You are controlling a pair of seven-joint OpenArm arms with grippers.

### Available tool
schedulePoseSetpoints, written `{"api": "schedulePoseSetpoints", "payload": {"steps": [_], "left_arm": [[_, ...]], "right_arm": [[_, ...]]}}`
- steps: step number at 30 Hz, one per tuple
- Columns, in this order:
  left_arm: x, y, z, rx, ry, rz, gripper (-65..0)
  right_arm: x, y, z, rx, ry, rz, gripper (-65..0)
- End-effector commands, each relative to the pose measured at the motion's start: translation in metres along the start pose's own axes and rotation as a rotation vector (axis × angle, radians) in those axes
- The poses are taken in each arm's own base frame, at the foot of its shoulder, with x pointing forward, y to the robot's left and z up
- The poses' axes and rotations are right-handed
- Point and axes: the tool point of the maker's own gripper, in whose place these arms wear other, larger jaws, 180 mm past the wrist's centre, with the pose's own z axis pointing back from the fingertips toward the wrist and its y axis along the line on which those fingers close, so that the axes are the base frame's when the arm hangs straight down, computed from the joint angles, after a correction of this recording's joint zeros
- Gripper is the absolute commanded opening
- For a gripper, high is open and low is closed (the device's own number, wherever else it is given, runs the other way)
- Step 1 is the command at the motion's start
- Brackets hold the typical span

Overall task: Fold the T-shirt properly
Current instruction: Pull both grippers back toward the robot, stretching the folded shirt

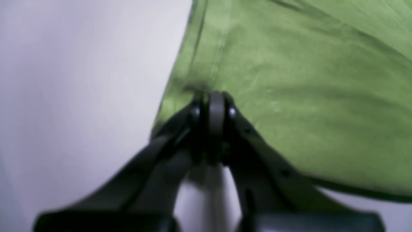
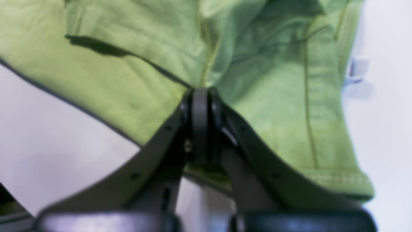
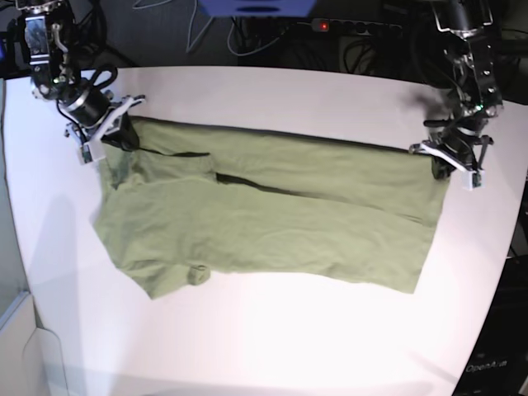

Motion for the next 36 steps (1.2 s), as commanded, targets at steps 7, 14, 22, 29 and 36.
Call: {"api": "schedulePoseSetpoints", "payload": {"steps": [7,14,22,29,36], "left_arm": [[-0.133,0.004,0.059,0.068,0.508,-0.093,-62.2],[-0.143,0.004,0.073,0.067,0.522,-0.107,-62.2],[-0.174,0.009,0.101,0.072,0.587,-0.114,-62.2],[-0.185,0.013,0.111,0.08,0.615,-0.122,-62.2],[-0.186,0.014,0.112,0.081,0.62,-0.124,-62.2]], "right_arm": [[-0.067,0.003,0.021,-0.016,0.225,0.036,-64.7],[-0.08,0.011,0.032,-0.004,0.239,0.028,-64.7],[-0.091,0.015,0.044,-0.006,0.211,0.005,-64.7],[-0.093,0.002,0.054,-0.037,0.218,0.01,-64.7],[-0.081,-0.009,0.051,-0.05,0.201,0.037,-64.7]]}}
